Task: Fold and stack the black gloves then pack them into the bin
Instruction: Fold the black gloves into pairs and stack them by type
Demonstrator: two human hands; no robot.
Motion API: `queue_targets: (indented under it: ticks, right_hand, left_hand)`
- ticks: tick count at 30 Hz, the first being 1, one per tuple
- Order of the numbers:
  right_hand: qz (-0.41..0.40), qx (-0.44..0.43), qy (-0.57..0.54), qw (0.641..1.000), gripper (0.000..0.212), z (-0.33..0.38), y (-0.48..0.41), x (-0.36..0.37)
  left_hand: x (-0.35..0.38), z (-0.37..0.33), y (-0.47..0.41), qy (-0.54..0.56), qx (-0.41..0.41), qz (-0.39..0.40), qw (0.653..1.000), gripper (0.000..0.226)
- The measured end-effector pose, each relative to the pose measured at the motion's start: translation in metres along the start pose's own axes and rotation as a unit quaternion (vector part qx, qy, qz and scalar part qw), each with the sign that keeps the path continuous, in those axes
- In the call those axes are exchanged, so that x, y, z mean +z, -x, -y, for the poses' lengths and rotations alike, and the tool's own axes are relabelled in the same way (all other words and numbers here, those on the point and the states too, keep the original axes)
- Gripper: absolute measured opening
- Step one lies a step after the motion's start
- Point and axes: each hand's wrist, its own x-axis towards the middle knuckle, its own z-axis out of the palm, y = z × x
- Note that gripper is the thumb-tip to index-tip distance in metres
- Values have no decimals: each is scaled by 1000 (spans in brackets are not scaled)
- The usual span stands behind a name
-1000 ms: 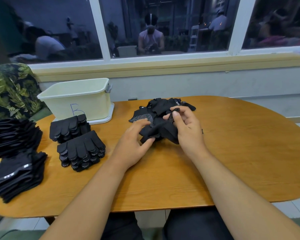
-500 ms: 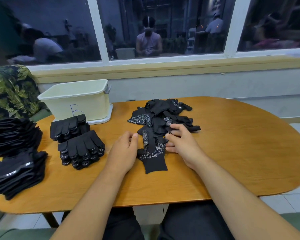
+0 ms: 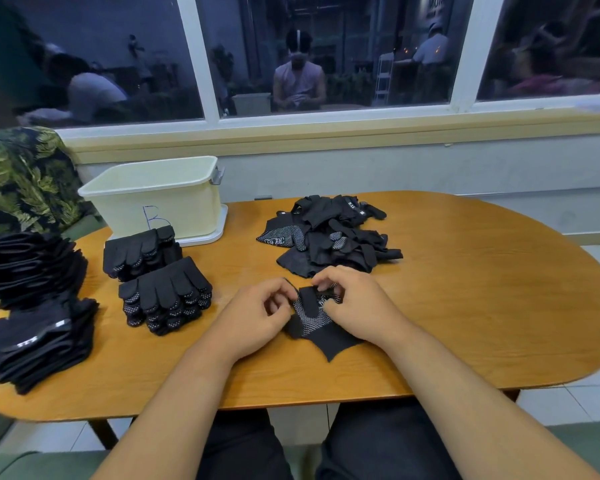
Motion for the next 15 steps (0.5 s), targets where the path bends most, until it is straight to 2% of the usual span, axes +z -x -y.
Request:
queue_targets:
  ticks: [3,7,10,12,15]
  right_hand:
    - [-1,-17,-17,1000,37,0,2,-1]
    - [-29,-39,-15,999,35,-1,1,-1]
    - [-73,-47,-32,996,35,-3,-1,-1]
    - [-96,-46,-60,993,36,-5,-4,-1]
    - [-79,-48,-138,986,45,-1,-4,-2]
  left_hand:
    - [-2,-8,7,12,33,44,998,13]
    - [-4,-12,10,20,50,67,996,34]
    - [-2,-15,13,-7,65,91,994,39]
    - [0,-17,13,-43,88,94,991,37]
    - [0,-14,11,-51,102,85,990,25]
